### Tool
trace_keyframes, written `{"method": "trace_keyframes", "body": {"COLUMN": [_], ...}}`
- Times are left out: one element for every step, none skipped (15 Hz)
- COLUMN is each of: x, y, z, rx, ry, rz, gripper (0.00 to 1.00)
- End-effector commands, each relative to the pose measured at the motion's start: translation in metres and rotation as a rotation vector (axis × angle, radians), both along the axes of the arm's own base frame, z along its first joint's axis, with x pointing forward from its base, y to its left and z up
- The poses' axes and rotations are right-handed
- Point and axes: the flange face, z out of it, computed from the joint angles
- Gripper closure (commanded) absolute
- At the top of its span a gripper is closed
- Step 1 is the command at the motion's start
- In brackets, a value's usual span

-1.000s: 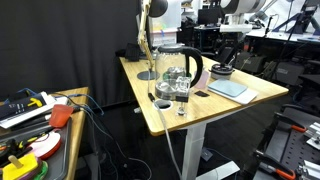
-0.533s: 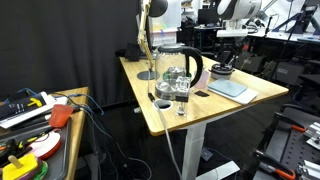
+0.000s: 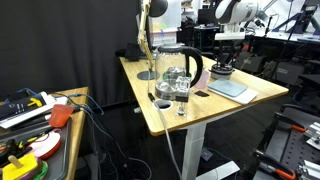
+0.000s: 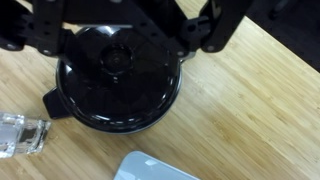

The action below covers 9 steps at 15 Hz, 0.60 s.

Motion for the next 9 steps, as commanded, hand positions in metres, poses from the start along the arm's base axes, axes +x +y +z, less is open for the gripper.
{"method": "trace_keyframes", "body": {"x": [0.0062,0.0067,0.0072,0.0076,0.0078,0.0079,0.0079,0.0075,0.0072], "y": [-0.0039,-0.0041,-0.0045,-0.0048,-0.0052,-0.0054,-0.0060,-0.0066,-0.0070], "z": [0.0007,0.0009,0.0008,0.0007,0.0010,0.0011,0.0011,0.0007,0.0010], "rx": [-0.007,-0.008,-0.009,-0.009,-0.008,-0.008,-0.010,-0.011,-0.011], "ry": [-0.011,-0.011,-0.011,-0.010,-0.009,-0.009,-0.009,-0.007,-0.007], "rz": [-0.027,-0.030,-0.035,-0.039,-0.044,-0.046,-0.048,-0.052,-0.055], "gripper": [0.48,0.55,0.62,0.69,0.76,0.84,0.91,0.92,0.92]}}
